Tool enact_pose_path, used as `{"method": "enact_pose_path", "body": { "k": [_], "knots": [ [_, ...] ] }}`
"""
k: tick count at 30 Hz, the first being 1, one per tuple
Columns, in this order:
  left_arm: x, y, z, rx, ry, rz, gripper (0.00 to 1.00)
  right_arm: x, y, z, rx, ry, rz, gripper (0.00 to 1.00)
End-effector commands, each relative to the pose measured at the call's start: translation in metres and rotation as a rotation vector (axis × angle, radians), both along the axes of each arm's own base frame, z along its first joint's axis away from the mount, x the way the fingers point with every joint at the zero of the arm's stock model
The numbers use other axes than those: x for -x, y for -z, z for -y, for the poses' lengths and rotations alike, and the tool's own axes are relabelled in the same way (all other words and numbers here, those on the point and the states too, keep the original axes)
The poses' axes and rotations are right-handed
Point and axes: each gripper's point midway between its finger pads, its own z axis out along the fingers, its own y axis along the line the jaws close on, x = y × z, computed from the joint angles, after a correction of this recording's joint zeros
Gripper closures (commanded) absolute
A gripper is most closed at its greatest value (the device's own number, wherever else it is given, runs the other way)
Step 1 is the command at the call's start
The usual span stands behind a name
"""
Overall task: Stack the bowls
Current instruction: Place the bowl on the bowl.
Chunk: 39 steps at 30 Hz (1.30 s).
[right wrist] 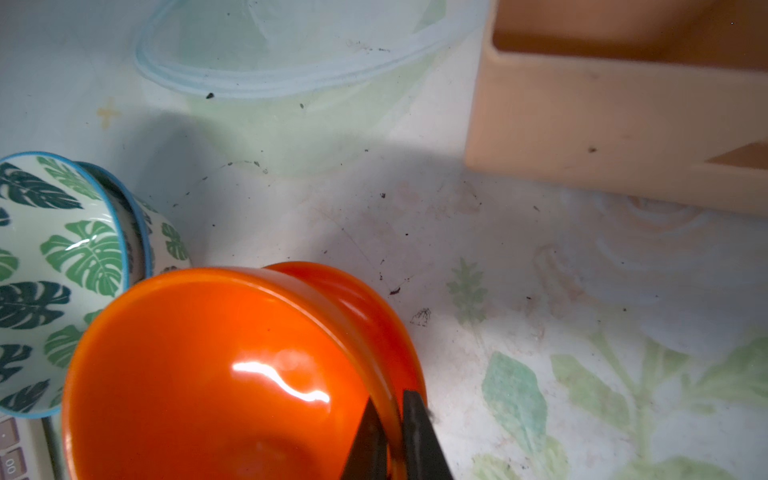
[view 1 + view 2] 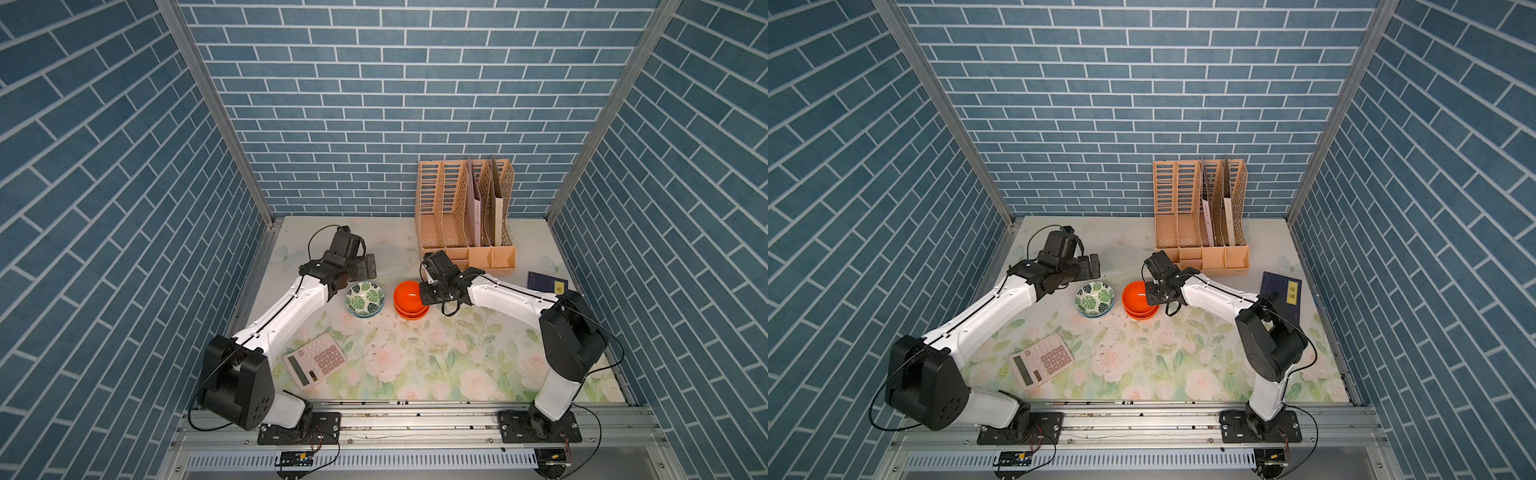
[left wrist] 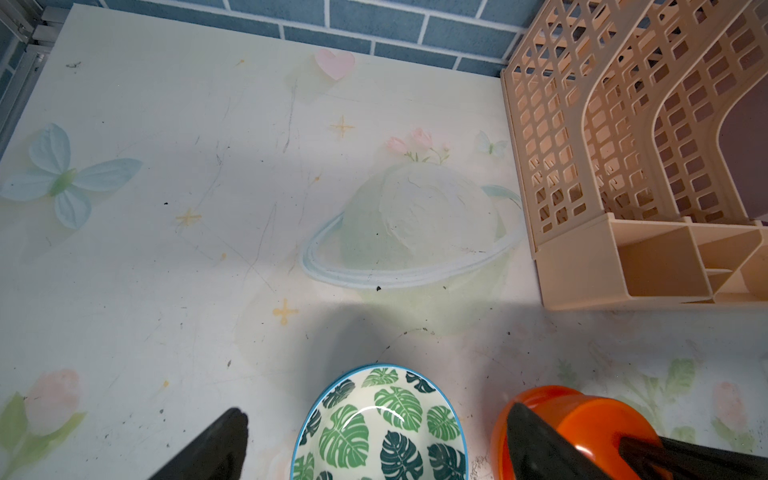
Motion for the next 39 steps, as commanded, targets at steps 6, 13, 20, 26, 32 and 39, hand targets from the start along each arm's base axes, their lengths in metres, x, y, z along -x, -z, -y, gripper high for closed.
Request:
{"method": "enact_pose_path", "body": {
  "k": [6,13,20,26,32,39],
  "knots": [
    [0.002,0.0,-0.004,-0.022,-0.002,-0.001,0.01,-0.004,0.001,-0.002,0.015,-0.025,0.014,0.97],
    [0.002,0.001,-0.003,-0.018,0.001,-0.003,0.0,-0.005,-0.008,0.0,0.015,-0.024,0.03,0.9],
    [0.002,0.001,-0.002,-0.013,0.003,-0.002,0.0,-0.004,-0.003,0.002,0.039,-0.027,0.025,0.75],
    [0.007,0.005,0.013,0.004,0.062,-0.015,0.0,-0.005,-0.011,0.005,0.034,-0.018,0.045,0.7],
    [0.023,0.018,0.06,-0.032,0.205,-0.05,0.0,-0.003,-0.022,0.017,0.038,0.008,0.087,0.62],
    [0.024,0.029,0.075,-0.029,0.233,-0.072,0.01,0.002,-0.025,0.022,-0.005,0.031,0.11,0.74]
  ]
}}
